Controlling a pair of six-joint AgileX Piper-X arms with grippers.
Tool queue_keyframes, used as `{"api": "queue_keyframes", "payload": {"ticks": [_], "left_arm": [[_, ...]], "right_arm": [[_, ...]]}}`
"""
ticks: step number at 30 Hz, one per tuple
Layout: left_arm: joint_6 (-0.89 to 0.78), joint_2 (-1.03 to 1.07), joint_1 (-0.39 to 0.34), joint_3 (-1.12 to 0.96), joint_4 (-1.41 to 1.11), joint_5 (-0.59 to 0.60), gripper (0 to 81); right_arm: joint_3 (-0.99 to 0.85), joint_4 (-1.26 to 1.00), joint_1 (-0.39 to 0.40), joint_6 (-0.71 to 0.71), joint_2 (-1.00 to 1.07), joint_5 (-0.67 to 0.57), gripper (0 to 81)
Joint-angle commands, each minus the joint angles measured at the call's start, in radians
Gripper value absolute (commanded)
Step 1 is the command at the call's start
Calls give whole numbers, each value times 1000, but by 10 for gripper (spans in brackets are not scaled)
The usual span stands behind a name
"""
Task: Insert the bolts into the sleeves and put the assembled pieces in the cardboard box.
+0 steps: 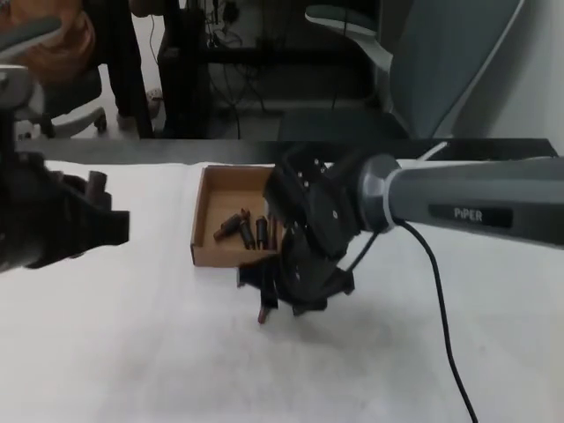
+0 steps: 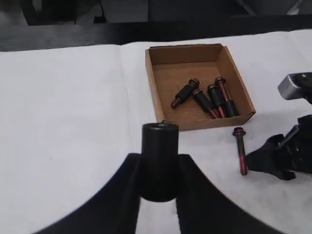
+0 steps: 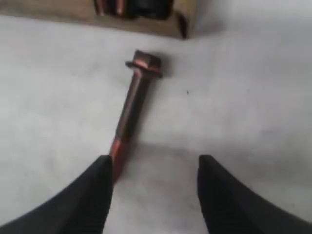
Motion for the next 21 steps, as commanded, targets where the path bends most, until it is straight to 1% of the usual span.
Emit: {"api": "queue_keyframes", "payload": {"ticks": [1, 3, 6, 11, 18, 19, 20, 21], "left_arm": [[-8, -68, 3, 17, -18, -1, 18], [-8, -86, 3, 19, -9, -1, 18], [-8, -99, 3, 19, -7, -1, 18], [-8, -101, 3, 19, -2, -1, 18], [-7, -101, 3, 19, 27, 7, 18], [-7, -101, 3, 19, 30, 15, 18], [-7, -101, 3, 19, 32, 26, 18], [-7, -101, 3, 19, 35, 30, 18]], "right_arm": [[-80, -14, -8, -10, 7, 21, 568], [-107, -13, -7, -25, 11, 46, 591], [-146, 0, -7, -24, 24, 51, 588], [-209, 124, -7, -33, 99, 62, 588], [-211, 116, -10, -5, 169, 72, 588], [-211, 116, -13, 7, 176, 73, 574], [-215, 116, -17, 8, 182, 72, 543], [-218, 116, -20, 10, 191, 78, 490]]}}
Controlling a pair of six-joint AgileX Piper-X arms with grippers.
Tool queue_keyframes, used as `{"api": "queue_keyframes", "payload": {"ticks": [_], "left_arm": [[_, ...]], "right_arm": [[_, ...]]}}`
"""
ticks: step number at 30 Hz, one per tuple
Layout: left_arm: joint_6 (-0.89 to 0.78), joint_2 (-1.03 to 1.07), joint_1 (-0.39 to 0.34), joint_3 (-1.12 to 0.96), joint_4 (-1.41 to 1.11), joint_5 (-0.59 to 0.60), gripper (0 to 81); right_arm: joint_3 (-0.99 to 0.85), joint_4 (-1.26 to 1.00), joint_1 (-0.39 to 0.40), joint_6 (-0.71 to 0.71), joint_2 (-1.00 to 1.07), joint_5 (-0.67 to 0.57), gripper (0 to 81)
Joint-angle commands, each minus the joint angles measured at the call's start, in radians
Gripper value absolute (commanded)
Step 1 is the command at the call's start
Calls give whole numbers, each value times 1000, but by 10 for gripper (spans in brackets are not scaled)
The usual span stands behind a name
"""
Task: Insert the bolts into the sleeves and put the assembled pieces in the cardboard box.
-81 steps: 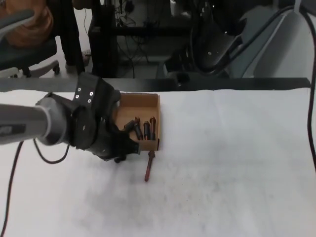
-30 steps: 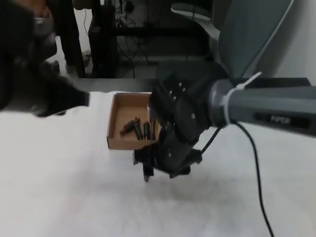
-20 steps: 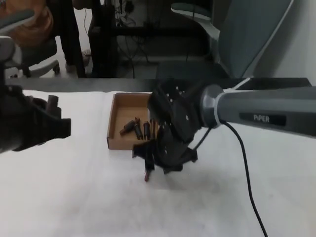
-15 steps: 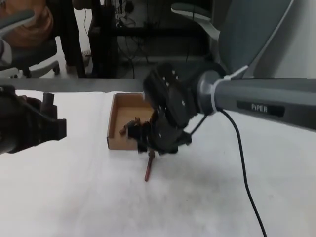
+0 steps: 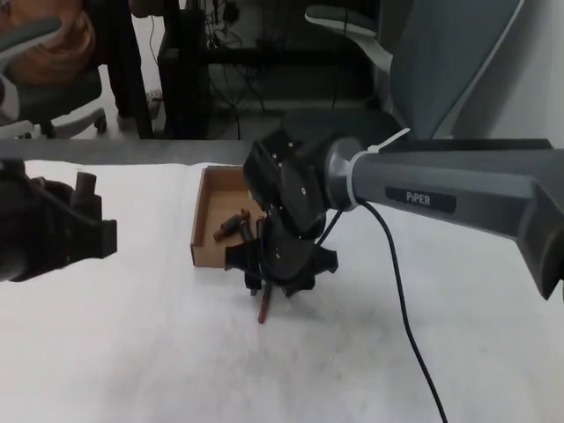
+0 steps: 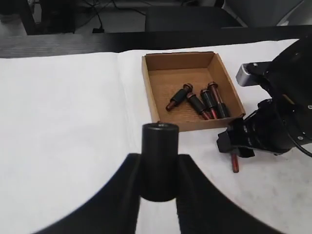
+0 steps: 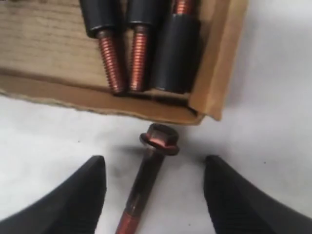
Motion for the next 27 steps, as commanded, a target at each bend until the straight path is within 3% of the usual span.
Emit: {"api": "queue_keyframes", "payload": {"ticks": [1, 4, 10, 13, 18, 20, 23, 27], "left_arm": [[-1, -9, 3, -1, 2, 20, 18], [-1, -9, 3, -1, 2, 22, 18], [-1, -9, 3, -1, -6, 22, 18], [-1, -9, 3, -1, -27, 22, 18], [14, -9, 3, 60, -128, 73, 18], [14, -9, 3, 120, -207, 146, 18], [-38, -9, 3, 224, -355, 259, 18], [-113, -9, -7, 361, -613, 299, 18]], "right_arm": [[-8, 5, -20, 15, 45, 4, 428], [-31, 5, -34, 10, 56, -17, 284], [-80, 48, -38, -35, 66, -10, 245], [-79, 64, -29, -116, 60, -5, 1], [-79, 59, 0, -217, -36, 23, 0], [-79, 61, 10, -248, -97, 52, 0], [-79, 52, 25, -317, -214, 96, 0], [-66, 47, 46, -430, -359, 174, 0]]}}
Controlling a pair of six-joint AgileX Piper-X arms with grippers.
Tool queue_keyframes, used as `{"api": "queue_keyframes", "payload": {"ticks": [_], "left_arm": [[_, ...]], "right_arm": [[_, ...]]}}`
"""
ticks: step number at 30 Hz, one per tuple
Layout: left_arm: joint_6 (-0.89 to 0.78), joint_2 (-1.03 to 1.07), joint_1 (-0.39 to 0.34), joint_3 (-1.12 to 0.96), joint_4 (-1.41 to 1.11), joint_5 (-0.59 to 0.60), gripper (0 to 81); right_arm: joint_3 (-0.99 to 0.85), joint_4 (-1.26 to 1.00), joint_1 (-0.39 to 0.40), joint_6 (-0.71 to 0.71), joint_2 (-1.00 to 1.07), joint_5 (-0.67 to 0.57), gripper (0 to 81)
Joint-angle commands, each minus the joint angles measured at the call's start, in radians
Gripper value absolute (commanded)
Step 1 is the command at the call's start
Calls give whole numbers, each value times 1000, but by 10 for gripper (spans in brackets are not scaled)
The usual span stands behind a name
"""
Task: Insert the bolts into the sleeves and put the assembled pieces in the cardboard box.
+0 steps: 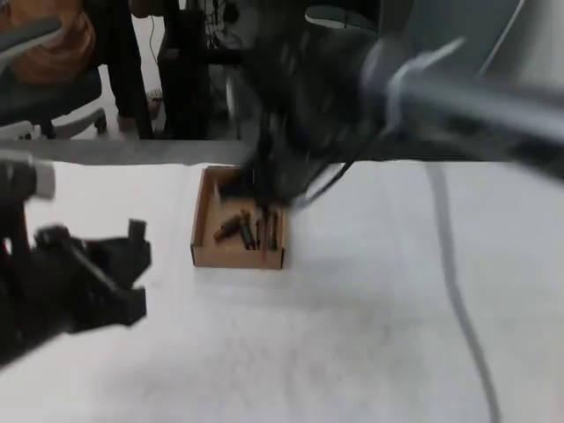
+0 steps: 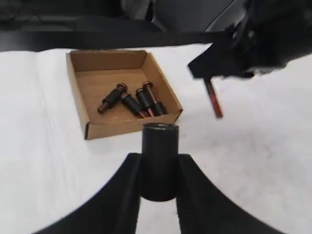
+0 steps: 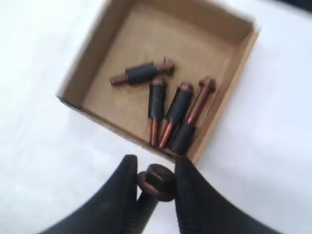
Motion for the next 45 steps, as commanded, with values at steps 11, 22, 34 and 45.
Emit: {"api": "queue_keyframes", "payload": {"ticks": [11, 22, 34, 45], "left_arm": [[7, 104, -360, 224, -609, -162, 18], [-67, 364, -480, 221, -957, -303, 18], [-69, 367, -480, 221, -980, -299, 18], [-100, 367, -480, 221, -1058, -299, 18]], "right_arm": [[445, -516, 123, -190, -486, 71, 0], [759, -908, 191, -222, -551, 1, 0], [758, -999, 193, -225, -551, 6, 0], [759, -998, 193, -242, -536, 3, 0]]}}
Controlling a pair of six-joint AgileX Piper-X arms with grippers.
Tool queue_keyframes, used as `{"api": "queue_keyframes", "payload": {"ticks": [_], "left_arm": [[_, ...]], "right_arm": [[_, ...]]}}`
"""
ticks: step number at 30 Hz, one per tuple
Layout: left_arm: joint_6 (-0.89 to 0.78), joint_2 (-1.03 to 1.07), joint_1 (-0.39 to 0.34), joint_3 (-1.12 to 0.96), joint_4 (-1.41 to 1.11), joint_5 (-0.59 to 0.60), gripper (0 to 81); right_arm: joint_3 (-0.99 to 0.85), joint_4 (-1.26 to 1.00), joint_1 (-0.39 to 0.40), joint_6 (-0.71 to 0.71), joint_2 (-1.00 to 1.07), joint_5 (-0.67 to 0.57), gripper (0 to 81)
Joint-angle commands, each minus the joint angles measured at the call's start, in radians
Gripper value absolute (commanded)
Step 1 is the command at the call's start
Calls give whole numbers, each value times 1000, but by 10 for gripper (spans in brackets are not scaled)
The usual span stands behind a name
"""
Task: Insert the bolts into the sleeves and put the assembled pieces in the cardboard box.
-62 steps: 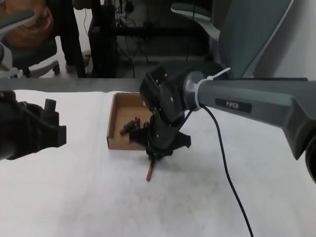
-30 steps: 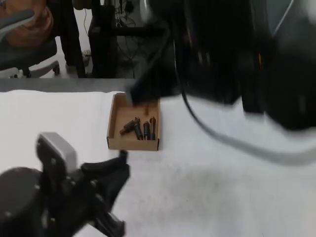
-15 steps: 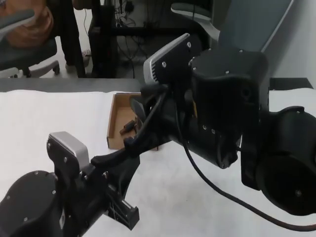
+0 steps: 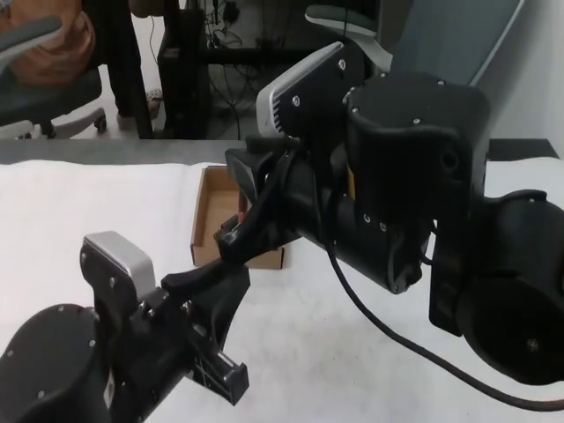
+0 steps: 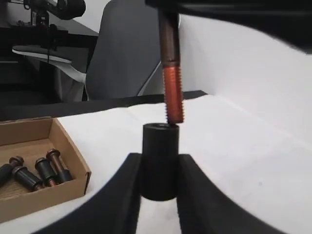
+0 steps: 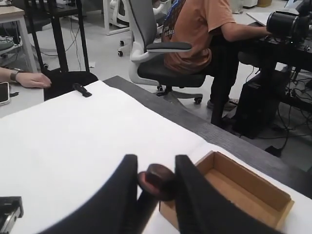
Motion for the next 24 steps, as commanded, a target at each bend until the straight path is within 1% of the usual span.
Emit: {"api": "queue_keyframes", "payload": {"ticks": [1, 7, 10, 19, 24], "left_arm": [[-19, 0, -4, -4, -74, 7, 18], [-28, 0, -4, -4, -68, 7, 18], [-28, 0, -4, -4, -68, 7, 18], [-28, 0, 1, -7, -92, 3, 18], [-28, 0, 1, -7, -137, -1, 18]], "right_arm": [[-4, -23, 1, 0, 1, -8, 0], [-4, -38, 1, 0, 11, -8, 0], [-4, -43, 2, 32, 11, -19, 0], [28, -46, 53, 45, 11, -12, 0], [37, -33, 59, 69, 11, -7, 0]]}}
